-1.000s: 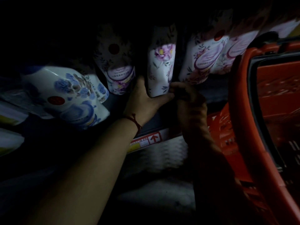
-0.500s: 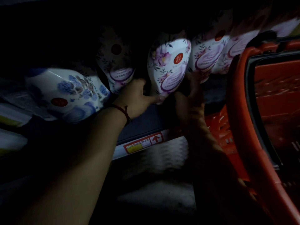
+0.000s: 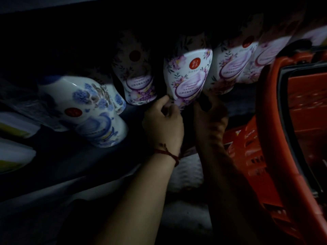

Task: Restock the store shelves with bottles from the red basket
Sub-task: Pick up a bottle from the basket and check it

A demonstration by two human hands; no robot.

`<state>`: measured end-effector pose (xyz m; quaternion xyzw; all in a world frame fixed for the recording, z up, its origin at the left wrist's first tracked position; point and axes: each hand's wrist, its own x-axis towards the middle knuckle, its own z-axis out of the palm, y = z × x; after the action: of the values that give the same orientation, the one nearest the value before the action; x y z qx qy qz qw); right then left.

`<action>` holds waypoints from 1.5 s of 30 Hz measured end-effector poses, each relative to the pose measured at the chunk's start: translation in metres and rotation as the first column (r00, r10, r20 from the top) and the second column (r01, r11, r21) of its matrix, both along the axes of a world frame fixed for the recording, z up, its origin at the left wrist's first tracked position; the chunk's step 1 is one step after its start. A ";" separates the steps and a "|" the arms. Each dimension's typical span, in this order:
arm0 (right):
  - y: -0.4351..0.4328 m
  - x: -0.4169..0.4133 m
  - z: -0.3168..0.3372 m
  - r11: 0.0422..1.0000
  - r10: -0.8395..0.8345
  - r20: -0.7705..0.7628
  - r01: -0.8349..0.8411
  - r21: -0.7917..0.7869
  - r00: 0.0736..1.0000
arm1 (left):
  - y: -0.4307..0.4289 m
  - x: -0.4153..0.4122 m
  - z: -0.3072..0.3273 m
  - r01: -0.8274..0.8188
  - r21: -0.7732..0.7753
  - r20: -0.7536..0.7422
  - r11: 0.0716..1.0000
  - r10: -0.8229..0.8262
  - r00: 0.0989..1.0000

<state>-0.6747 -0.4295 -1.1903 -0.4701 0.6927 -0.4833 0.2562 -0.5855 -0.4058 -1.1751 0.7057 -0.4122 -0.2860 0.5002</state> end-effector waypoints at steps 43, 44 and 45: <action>-0.072 0.011 -0.014 0.967 0.253 0.356 -0.242 -0.077 0.900 | -0.073 0.015 -0.010 0.551 0.006 -0.229 0.835 -0.535 0.813; -0.071 0.010 -0.012 0.968 0.252 0.345 -0.241 -0.078 0.904 | -0.074 0.016 -0.010 0.545 0.018 -0.219 0.838 -0.529 0.820; -0.071 0.011 -0.011 0.968 0.252 0.333 -0.237 -0.084 0.909 | -0.075 0.017 -0.009 0.534 0.023 -0.207 0.845 -0.519 0.829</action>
<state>-0.6639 -0.5001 -1.2015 -0.4677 0.5633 -0.5357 0.4207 -0.5684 -0.4809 -1.1843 0.5532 -0.5285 -0.4959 0.4108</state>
